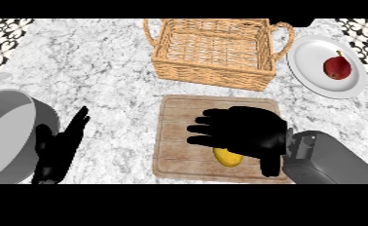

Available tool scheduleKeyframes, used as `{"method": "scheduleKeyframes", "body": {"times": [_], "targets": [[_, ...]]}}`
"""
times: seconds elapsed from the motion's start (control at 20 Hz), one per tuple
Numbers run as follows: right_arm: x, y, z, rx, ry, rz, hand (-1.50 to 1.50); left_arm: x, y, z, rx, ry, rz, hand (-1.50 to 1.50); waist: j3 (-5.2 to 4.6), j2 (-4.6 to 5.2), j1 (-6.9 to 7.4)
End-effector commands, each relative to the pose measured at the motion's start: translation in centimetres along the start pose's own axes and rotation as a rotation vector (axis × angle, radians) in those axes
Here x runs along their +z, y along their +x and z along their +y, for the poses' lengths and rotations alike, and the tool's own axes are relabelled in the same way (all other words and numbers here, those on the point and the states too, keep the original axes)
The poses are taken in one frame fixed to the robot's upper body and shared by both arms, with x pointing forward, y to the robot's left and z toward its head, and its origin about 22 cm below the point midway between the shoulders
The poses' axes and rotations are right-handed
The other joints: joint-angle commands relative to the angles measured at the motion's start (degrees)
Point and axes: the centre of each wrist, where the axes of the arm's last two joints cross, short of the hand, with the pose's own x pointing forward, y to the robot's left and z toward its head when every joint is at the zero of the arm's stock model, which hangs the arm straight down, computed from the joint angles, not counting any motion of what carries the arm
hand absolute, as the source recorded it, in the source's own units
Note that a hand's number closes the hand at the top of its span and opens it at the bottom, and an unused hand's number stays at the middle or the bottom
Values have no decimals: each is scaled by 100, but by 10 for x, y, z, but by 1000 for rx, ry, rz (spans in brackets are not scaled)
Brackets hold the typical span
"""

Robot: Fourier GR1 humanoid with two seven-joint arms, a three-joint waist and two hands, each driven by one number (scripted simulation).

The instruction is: Pick the lemon from the cutting board and place it in the basket

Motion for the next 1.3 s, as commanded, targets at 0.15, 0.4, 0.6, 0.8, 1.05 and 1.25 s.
{"method": "scheduleKeyframes", "body": {"times": [0.15, 0.4, 0.6, 0.8, 1.05, 1.25], "targets": [[-19, -4, 32, 60, 40, 38, -150, 2, -26, -1, 4, 21, 132, 0, -80, 62, 2], [-21, -6, 27, 90, 90, 65, -150, -2, -16, 4, -3, 8, 131, 0, -82, 55, -6], [-28, 3, 39, 66, 87, 64, -150, -2, -27, -4, 2, 6, 145, 0, -83, 50, -36], [-29, -2, 43, 67, 80, 52, -150, -2, -22, 11, -11, 8, 130, 0, -82, 49, -28], [-32, -7, 55, 64, 77, 46, -150, -4, -24, -2, -11, -4, 127, 0, -83, 54, -44], [-44, -16, 67, 71, 101, 58, 150, 0, -27, -2, 1, 5, 147, 0, -81, 60, -5]]}}
